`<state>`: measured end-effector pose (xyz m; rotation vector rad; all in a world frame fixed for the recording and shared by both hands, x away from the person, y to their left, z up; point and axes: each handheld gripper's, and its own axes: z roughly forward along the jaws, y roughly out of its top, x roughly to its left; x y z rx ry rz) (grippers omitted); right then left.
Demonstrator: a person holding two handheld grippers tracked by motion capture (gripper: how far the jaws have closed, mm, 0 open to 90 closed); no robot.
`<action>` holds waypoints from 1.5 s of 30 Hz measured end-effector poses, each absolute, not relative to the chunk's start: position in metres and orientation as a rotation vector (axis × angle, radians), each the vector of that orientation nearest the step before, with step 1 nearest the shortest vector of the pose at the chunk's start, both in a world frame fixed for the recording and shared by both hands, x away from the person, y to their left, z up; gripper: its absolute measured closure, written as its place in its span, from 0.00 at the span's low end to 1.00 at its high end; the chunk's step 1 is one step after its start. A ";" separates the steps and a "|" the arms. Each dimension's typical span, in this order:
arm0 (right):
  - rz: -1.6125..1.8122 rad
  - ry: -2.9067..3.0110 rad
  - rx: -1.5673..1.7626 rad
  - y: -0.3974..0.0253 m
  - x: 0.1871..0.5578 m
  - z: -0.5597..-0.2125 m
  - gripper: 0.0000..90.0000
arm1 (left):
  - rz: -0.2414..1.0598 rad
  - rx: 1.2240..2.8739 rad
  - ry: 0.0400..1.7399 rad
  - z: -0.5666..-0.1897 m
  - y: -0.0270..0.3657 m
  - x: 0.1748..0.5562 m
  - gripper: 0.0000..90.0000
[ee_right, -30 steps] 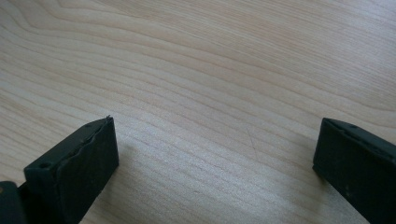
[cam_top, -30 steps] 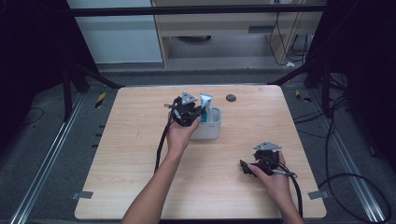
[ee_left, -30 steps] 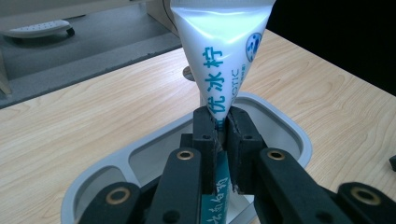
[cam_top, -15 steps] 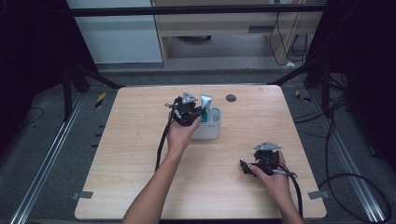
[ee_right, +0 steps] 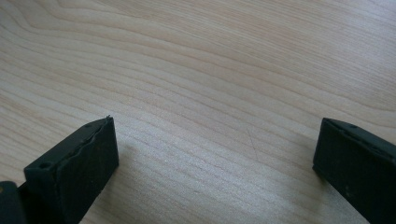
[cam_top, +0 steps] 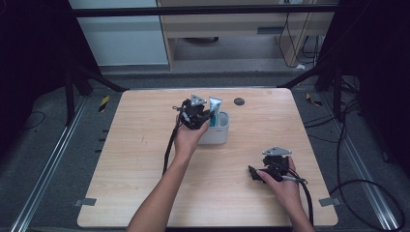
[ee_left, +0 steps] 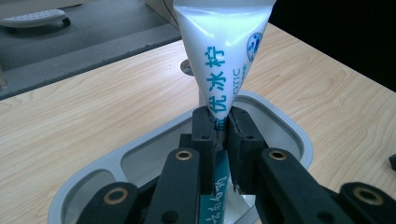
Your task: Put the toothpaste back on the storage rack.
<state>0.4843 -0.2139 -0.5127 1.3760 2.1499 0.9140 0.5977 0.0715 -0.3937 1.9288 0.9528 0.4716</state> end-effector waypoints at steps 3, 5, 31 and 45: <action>0.914 2.150 1.375 -0.214 0.484 -0.513 0.00 | 0.467 1.930 0.953 -0.394 0.071 0.599 0.90; 0.914 2.150 1.375 -0.214 0.484 -0.513 0.00 | 0.469 1.935 0.953 -0.393 0.070 0.599 0.90; 0.914 2.150 1.376 -0.214 0.484 -0.513 0.00 | 0.471 1.922 0.978 -0.393 0.075 0.600 0.86; 0.914 2.150 1.376 -0.214 0.484 -0.513 0.00 | 0.506 1.919 0.970 -0.387 0.084 0.590 0.74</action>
